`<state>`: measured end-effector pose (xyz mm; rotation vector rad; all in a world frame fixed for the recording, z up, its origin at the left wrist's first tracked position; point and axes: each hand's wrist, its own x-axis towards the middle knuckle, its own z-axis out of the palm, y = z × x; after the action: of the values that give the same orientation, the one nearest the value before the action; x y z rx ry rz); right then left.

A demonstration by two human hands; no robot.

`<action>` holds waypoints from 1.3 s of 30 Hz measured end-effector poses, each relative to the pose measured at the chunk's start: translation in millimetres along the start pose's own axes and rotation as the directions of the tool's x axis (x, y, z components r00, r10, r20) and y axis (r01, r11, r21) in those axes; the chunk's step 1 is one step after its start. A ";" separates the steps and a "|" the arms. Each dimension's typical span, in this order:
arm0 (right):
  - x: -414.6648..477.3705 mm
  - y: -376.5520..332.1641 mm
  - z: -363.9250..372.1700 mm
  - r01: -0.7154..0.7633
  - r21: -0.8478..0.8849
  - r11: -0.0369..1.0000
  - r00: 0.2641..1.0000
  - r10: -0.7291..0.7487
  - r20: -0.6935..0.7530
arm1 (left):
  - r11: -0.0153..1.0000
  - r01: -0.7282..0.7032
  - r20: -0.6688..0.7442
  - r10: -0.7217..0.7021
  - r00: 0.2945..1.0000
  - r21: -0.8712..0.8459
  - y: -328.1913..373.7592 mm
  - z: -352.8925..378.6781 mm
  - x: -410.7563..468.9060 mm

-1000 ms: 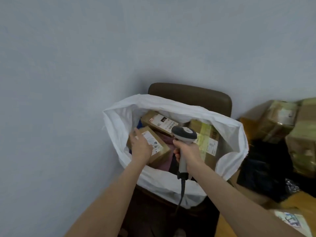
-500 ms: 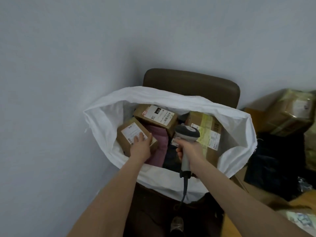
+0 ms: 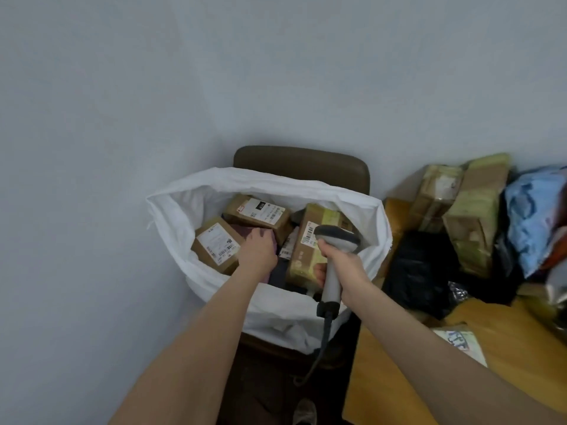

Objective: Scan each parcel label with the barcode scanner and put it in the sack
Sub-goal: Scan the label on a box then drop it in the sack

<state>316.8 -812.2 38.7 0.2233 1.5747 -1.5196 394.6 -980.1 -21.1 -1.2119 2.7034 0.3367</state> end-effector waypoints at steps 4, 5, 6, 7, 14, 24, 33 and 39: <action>-35.6 7.6 -60.1 0.000 0.041 0.999 1.000 -0.001 0.026 | 1.000 0.006 -0.026 -0.005 1.000 0.029 59.6 -1.9 -46.7; -45.1 10.8 -79.6 -0.009 0.050 0.999 1.000 0.008 0.029 | 1.000 0.007 -0.033 -0.007 0.999 0.018 76.9 1.3 -61.1; -54.2 14.2 -100.1 -0.019 0.054 0.998 0.999 0.017 0.036 | 1.000 0.006 -0.042 -0.006 0.999 0.011 95.2 4.8 -76.0; -63.3 16.9 -121.5 -0.027 0.051 0.998 0.999 0.025 0.047 | 1.000 0.002 -0.047 -0.001 0.999 0.008 114.2 9.3 -90.9; -107.6 33.3 -263.9 -0.046 0.013 0.999 0.999 0.046 0.005 | 0.998 -0.042 0.000 0.043 0.999 -0.045 237.2 54.8 -173.1; -79.2 69.6 -365.2 -0.106 -0.046 0.993 0.983 0.098 -0.154 | 0.736 0.346 0.343 -0.164 0.925 -0.582 290.0 131.8 -226.5; -51.3 104.3 -371.5 -0.157 -0.029 0.987 0.976 0.151 -0.155 | 0.185 0.611 0.579 -0.200 0.791 -0.770 291.6 179.1 -243.1; -72.5 77.1 -388.4 -0.015 0.089 0.996 0.978 0.034 -0.207 | 0.141 0.540 0.550 0.046 0.834 -0.830 301.4 147.2 -243.1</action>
<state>228.6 -425.7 -31.4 0.4624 1.6624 -1.5884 336.4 -572.1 -63.6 -1.4514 1.5128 2.2592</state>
